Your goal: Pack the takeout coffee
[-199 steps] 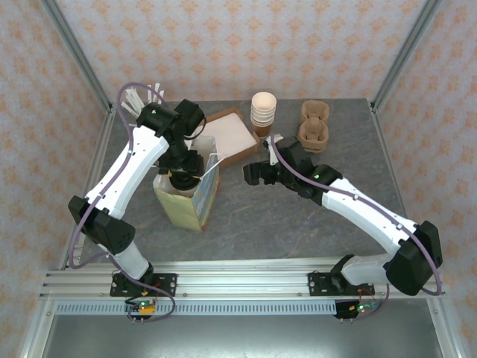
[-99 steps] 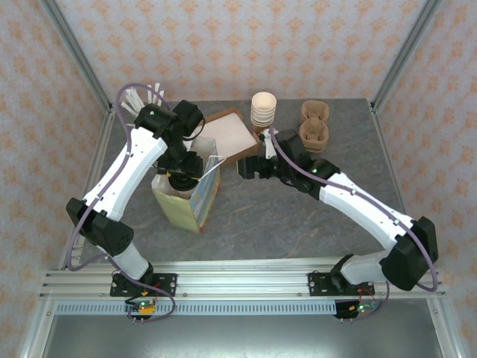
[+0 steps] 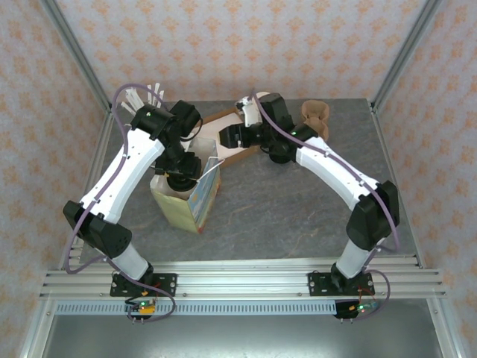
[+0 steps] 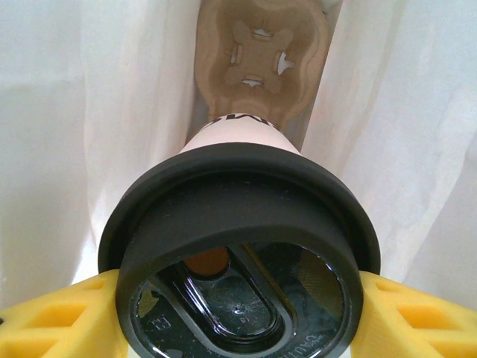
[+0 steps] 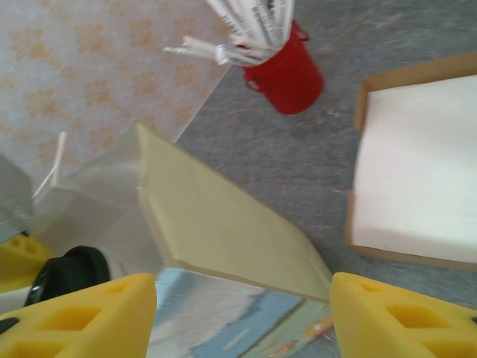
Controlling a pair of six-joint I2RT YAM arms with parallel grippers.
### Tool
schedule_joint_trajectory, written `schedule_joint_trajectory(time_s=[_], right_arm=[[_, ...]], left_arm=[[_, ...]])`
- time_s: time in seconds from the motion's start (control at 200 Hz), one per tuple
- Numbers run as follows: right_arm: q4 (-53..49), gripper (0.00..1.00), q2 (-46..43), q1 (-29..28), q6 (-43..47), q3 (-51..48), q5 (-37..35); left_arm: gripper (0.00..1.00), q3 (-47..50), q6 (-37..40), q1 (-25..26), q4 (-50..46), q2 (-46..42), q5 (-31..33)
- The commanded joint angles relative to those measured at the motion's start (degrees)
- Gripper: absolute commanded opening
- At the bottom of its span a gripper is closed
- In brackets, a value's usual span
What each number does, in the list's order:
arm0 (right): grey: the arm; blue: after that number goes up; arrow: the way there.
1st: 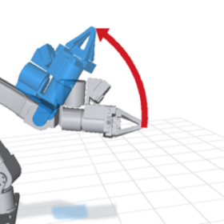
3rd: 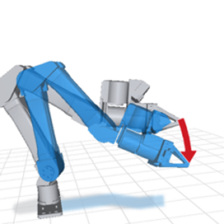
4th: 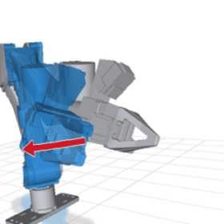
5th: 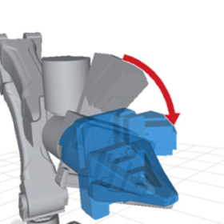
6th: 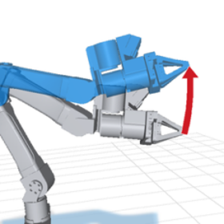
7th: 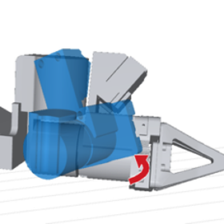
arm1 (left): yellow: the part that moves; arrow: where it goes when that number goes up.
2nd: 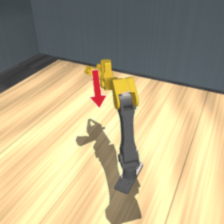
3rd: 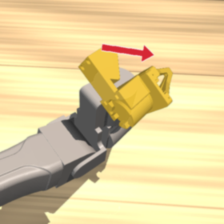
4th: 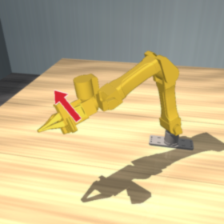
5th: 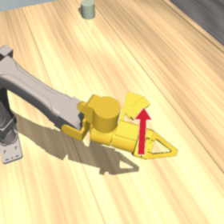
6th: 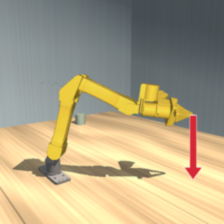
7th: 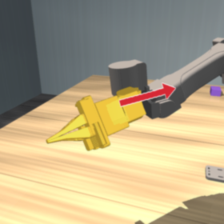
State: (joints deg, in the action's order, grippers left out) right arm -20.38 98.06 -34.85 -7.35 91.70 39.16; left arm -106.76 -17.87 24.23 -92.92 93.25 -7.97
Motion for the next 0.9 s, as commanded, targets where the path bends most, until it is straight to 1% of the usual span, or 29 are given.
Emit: schedule_joint_trajectory(time_s=[0.0, 0.105, 0.485, 0.686, 0.896], right_arm=[[-2.2, 0.63, 1.6, -1.1, 3.1, 4.1, 3.5], [-4.1, 0.6, 3.2, -2.3, 3.8, 6.8, 3.3], [-7.8, 0.38, 8.0, -3.3, 3.0, 12.5, 1.1], [-10.2, 0.29, 8.7, -3.4, 3.4, 13.7, -1.4], [-11.9, 0.23, 8.6, -3.5, 3.7, 14.1, -3.8]], left_arm=[[0.36, 0.5, 1.3, -0.4, -3.0, -2.1, 0.4], [0.35, 0.4, 1.4, -0.3, -2.9, -2.0, 0.3], [0.35, 0.7, 1.3, -0.4, -3.0, -2.6, 0.3], [0.35, 0.8, 1.4, -0.4, -3.0, -2.8, 0.3], [0.35, 1.6, 1.4, -0.3, -3.1, -3.3, 0.5]])
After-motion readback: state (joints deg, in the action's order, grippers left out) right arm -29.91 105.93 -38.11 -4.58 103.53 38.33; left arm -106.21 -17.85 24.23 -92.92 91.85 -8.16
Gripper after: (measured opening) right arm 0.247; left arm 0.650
